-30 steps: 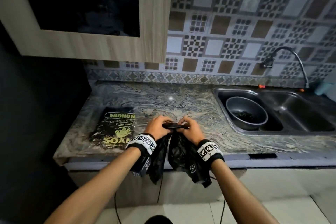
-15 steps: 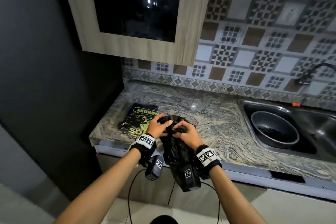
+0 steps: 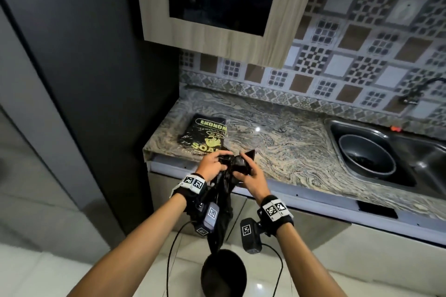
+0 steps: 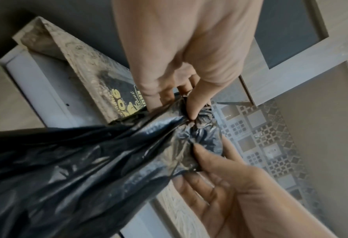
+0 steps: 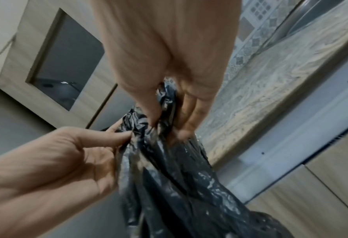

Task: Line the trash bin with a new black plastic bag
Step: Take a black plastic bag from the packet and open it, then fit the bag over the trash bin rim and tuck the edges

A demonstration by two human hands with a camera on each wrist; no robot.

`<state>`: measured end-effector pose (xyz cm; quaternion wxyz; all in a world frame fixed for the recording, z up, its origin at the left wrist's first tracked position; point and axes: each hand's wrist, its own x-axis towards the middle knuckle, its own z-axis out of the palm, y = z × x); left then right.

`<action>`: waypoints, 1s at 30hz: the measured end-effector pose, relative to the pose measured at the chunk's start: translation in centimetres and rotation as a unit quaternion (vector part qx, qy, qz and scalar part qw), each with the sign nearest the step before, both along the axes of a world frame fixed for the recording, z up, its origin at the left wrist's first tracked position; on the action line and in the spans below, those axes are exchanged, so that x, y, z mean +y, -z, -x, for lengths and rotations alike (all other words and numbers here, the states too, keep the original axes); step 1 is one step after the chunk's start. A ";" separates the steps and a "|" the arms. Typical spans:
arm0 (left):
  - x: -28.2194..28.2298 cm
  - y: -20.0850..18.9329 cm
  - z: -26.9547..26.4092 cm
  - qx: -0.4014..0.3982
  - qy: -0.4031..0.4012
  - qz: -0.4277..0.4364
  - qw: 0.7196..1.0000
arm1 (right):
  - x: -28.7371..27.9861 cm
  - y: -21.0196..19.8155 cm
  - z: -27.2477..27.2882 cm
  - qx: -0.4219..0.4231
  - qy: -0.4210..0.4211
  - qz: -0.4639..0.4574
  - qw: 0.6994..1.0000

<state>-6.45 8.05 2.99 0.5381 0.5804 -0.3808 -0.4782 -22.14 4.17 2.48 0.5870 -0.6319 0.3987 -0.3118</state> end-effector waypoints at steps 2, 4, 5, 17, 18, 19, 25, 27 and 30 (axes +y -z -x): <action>1.7 0.5 0.4 -0.005 -0.003 -0.018 1.000 | 1.5 1.4 0.2 0.002 0.036 -0.025 0.999; 3.4 1.5 1.0 -0.011 0.007 -0.041 0.999 | 2.5 2.7 0.6 0.007 0.056 -0.058 0.997; 4.4 2.1 1.4 -0.014 0.017 -0.051 0.998 | 2.8 3.4 0.7 0.007 0.065 -0.069 0.995; 8.5 15.4 5.0 -0.066 -0.004 -0.114 0.991 | 7.6 11.6 4.2 0.054 0.014 -0.192 0.980; 8.8 17.1 5.3 -0.061 -0.001 -0.133 0.989 | 8.2 13.4 5.0 0.063 0.000 -0.218 0.974; 9.1 19.0 5.8 -0.048 -0.001 -0.150 0.987 | 8.9 15.4 5.8 0.067 -0.001 -0.246 0.967; 10.7 31.3 9.1 0.026 -0.006 -0.203 0.979 | 10.4 28.0 9.5 0.054 0.055 -0.378 0.923; 11.2 34.7 10.0 0.035 -0.006 -0.218 0.975 | 10.6 31.1 10.0 0.044 0.045 -0.396 0.916; 12.1 38.9 11.3 0.044 -0.002 -0.231 0.972 | 10.6 35.7 10.5 0.064 0.012 -0.344 0.937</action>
